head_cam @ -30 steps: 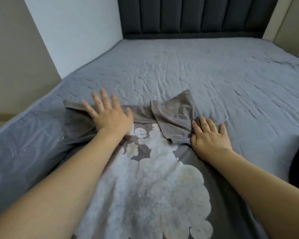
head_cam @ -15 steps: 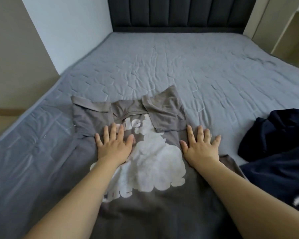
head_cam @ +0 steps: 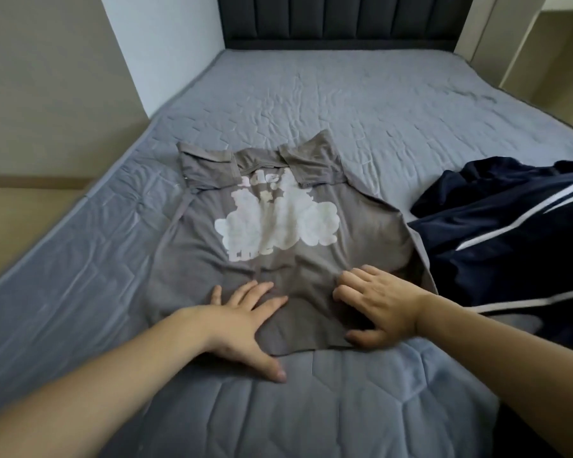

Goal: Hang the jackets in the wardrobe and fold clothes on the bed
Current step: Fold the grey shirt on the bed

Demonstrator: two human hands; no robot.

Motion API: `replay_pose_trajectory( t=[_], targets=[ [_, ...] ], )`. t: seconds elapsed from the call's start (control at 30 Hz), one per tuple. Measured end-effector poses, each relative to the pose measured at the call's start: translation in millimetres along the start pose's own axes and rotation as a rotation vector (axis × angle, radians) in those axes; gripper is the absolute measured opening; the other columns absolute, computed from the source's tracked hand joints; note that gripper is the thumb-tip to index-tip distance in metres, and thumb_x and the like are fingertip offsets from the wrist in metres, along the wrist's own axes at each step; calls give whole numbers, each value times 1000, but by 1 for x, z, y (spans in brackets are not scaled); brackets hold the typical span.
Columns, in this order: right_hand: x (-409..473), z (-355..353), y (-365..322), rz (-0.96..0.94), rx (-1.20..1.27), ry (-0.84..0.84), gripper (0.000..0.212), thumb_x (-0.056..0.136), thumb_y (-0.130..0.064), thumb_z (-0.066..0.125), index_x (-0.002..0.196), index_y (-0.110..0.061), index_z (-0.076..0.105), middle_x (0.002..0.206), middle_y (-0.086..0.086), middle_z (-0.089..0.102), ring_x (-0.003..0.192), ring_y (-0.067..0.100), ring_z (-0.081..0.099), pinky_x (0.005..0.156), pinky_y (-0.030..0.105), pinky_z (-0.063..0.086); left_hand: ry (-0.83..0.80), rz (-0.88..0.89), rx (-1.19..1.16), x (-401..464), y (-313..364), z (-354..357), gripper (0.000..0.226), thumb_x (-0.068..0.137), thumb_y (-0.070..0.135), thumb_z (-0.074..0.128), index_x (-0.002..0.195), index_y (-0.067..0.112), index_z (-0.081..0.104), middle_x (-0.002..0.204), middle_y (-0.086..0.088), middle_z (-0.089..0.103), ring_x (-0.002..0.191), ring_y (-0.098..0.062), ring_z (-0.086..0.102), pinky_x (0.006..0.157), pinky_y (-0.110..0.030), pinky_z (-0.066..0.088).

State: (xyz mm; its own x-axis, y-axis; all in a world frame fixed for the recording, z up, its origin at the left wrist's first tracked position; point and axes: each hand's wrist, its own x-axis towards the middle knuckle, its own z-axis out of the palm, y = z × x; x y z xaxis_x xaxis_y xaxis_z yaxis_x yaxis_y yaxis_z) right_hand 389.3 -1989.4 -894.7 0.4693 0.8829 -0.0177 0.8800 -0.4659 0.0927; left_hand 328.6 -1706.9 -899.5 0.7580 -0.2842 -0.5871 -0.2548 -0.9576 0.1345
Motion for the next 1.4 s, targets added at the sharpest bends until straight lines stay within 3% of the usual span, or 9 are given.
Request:
replay_pose_trajectory(
  t=[0.1, 0.2, 0.53, 0.7, 0.83, 1.03, 1.13, 1.27, 1.4],
  targets=[
    [2, -3, -14, -8, -53, -170, 76, 73, -79, 40, 120, -21, 49, 113, -2, 49, 96, 19, 47, 87, 33, 40, 116, -45, 214, -20, 14, -7, 83, 69, 55, 64, 138, 29, 26, 146, 0, 23, 135, -23, 26, 98, -49, 38],
    [17, -14, -18, 32, -99, -262, 49, 80, -52, 52, 118, -22, 49, 117, 0, 52, 102, 22, 53, 85, 34, 42, 340, -123, 275, -20, 22, -29, 26, 82, 14, 52, 108, 16, 51, 116, -10, 54, 104, -29, 55, 70, -34, 41],
    [49, -92, 46, 628, -363, -1087, 18, 83, -25, 69, 98, -15, 68, 94, 1, 57, 86, 23, 57, 78, 29, 38, -20, -493, 291, -23, -32, -70, 30, 83, 16, 56, 110, 12, 67, 111, -6, 69, 94, -22, 66, 78, -29, 53],
    [77, -130, 67, 796, -148, -987, 27, 87, -32, 68, 67, -19, 56, 77, 1, 56, 60, 14, 52, 59, 25, 46, 429, -632, 26, -3, -54, -134, 29, 88, 10, 49, 115, 9, 58, 126, -14, 57, 112, -32, 58, 88, -38, 48],
    [99, -142, 96, 912, 193, -993, 32, 91, -27, 64, 115, -7, 68, 119, 7, 67, 107, 20, 64, 98, 37, 49, 568, -664, -62, 21, -73, -169, 31, 87, 11, 45, 115, 12, 59, 129, -14, 57, 114, -33, 57, 85, -36, 44],
    [162, -61, 72, 775, 663, -678, 97, 67, -67, 72, 146, -31, 29, 127, 5, 55, 104, 24, 58, 90, 37, 50, 502, -563, 73, 69, -103, -178, 44, 85, 42, 44, 115, 17, 62, 124, -13, 61, 114, -31, 55, 91, -36, 39],
    [182, -38, 85, 723, 526, -802, 66, 73, -51, 77, 124, -17, 53, 103, 5, 57, 86, 22, 56, 71, 28, 48, 548, -585, 298, 97, -118, -178, 39, 84, 35, 43, 112, 20, 65, 122, -8, 63, 115, -25, 51, 96, -37, 31],
    [201, -47, 120, 766, 579, -1156, 49, 87, -20, 67, 132, -6, 53, 97, 9, 55, 92, 23, 52, 93, 36, 47, 568, -678, 295, 128, -137, -175, 32, 86, 26, 44, 109, 21, 66, 119, -3, 65, 116, -24, 50, 94, -36, 32],
    [223, -57, 142, 794, 735, -926, 43, 87, -4, 60, 130, -4, 54, 98, 13, 60, 86, 26, 58, 83, 40, 50, 632, -757, 156, 148, -151, -172, 30, 86, 24, 43, 106, 18, 66, 115, -5, 66, 113, -25, 52, 91, -36, 31]
  ],
)
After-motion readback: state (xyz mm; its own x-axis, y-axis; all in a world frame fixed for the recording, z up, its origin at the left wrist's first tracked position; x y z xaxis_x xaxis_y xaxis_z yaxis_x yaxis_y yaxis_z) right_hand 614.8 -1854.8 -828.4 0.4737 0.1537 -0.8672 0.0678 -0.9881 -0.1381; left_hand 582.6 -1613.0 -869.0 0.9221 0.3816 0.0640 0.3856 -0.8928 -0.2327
